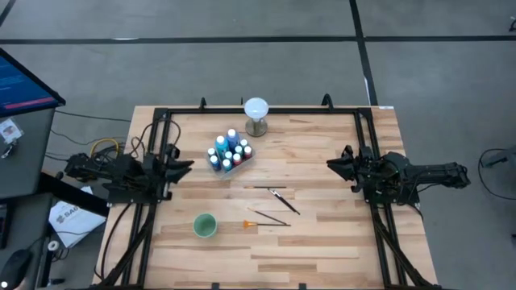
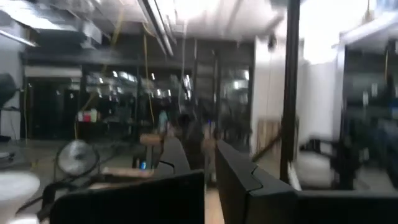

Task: Pick & Place Paint Supplies
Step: Put the golden paint brush into the green cup

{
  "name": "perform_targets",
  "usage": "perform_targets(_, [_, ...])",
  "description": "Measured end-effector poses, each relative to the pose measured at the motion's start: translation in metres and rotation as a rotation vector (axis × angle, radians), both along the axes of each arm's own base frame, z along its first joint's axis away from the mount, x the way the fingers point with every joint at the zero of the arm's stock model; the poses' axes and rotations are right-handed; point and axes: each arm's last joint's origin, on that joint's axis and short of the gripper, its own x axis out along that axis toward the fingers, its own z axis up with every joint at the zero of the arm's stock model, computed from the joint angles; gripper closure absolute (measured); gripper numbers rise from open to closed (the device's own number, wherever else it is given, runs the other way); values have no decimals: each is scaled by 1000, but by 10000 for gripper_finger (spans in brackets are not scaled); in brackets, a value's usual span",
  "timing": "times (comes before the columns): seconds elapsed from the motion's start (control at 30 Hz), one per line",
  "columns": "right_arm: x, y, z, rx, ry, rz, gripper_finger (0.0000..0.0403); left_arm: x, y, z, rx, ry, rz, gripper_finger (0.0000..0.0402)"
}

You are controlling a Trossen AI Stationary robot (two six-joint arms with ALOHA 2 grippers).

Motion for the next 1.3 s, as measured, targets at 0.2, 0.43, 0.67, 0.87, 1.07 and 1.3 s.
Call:
perform_targets(0.2, [0,0,0,0,1,0,332,3,-1,-11,75,117,9,400])
perform_targets(0.43, [0,0,0,0,1,0,332,3,-1,-10,73,111,8,400])
perform_targets(0.67, [0,0,0,0,1,0,332,3,-1,-10,74,111,6,400])
perform_targets(0.87, [0,0,0,0,1,0,332,3,-1,-10,74,112,6,401])
perform_targets(1.07, [0,0,0,0,1,0,332,3,-1,-10,74,112,6,401])
perform_targets(1.3, [-3,0,12,42,-130,9,332,3,-1,-10,74,112,6,401])
